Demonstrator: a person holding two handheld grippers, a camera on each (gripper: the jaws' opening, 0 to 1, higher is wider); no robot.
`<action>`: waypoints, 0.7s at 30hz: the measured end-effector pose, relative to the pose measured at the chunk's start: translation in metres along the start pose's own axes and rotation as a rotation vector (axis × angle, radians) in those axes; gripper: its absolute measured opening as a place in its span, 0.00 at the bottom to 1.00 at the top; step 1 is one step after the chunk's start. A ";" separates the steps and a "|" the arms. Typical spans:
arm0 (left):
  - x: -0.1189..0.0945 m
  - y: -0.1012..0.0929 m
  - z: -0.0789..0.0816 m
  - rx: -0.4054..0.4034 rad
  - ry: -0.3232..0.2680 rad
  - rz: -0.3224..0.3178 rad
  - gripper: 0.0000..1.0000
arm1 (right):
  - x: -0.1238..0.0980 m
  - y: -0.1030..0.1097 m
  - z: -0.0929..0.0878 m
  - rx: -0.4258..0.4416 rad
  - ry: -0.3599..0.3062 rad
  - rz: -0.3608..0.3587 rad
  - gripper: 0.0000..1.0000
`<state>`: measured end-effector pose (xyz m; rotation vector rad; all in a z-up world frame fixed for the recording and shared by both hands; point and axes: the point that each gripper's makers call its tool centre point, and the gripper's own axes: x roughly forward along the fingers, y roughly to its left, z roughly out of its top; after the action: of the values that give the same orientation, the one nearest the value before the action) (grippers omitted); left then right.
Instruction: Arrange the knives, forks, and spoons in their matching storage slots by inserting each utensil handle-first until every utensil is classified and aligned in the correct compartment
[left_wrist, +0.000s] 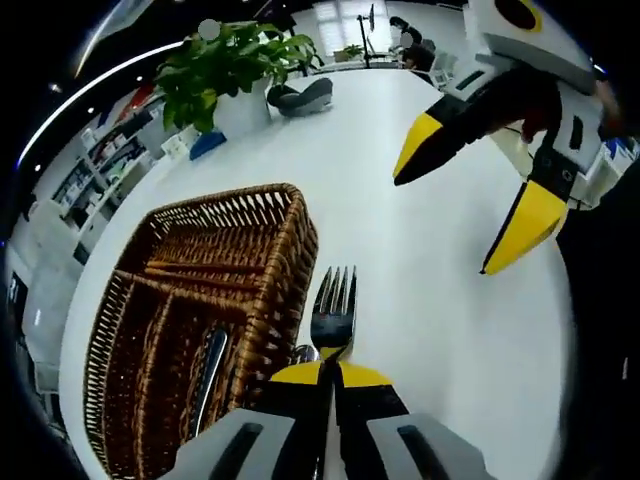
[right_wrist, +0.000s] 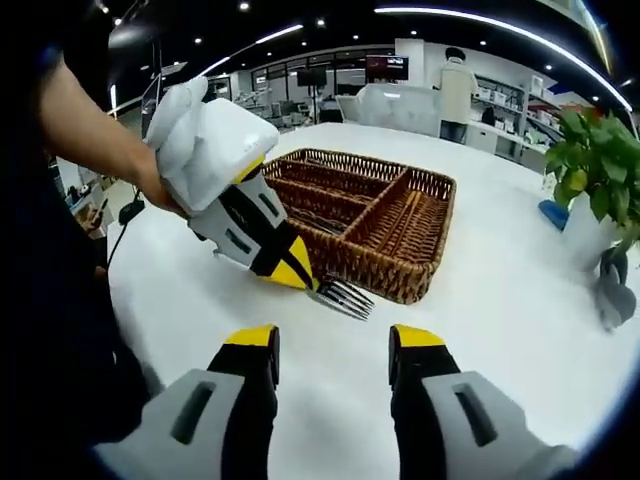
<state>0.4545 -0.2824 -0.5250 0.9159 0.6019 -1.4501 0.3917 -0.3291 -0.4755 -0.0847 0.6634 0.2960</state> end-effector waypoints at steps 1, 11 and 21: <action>-0.001 0.000 0.001 -0.006 -0.004 -0.006 0.02 | 0.000 0.000 -0.001 -0.001 0.003 0.000 0.44; -0.015 -0.018 0.004 0.019 -0.048 -0.064 0.00 | 0.022 0.006 -0.009 -0.274 0.057 0.043 0.36; -0.016 -0.033 0.000 0.033 -0.042 -0.123 0.00 | 0.059 0.020 -0.016 -0.661 0.097 0.115 0.01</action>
<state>0.4208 -0.2697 -0.5173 0.8848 0.6130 -1.5900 0.4203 -0.2981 -0.5239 -0.6979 0.6454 0.6169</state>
